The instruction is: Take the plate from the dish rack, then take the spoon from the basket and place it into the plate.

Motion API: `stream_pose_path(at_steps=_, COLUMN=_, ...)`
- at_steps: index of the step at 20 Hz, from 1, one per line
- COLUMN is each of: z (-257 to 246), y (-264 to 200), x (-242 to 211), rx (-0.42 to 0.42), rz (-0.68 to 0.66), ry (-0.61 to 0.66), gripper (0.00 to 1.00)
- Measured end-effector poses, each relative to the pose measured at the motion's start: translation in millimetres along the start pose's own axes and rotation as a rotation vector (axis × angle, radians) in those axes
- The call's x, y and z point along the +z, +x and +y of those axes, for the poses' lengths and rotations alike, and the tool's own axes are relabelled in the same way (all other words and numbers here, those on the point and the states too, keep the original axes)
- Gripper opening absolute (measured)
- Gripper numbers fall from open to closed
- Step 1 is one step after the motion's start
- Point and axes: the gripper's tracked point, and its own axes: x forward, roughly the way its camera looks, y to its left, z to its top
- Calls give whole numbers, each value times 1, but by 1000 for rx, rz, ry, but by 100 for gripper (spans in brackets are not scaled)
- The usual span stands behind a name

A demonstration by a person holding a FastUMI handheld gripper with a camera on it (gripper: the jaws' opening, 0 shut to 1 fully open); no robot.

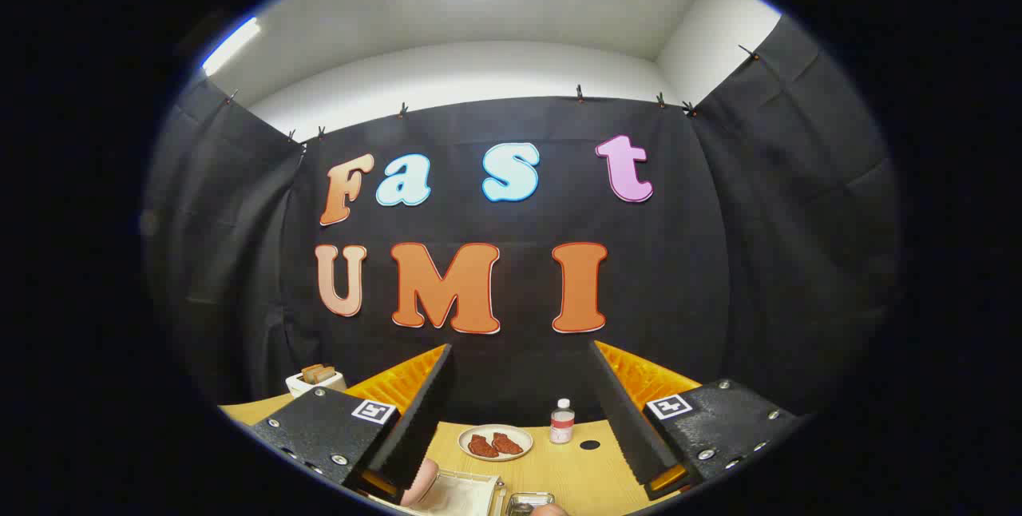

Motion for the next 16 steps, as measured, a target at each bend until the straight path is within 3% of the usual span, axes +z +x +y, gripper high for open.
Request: stream_pose_path(at_steps=16, z=51, y=3, x=-5, rx=46, rz=69, ry=-16, gripper=98)
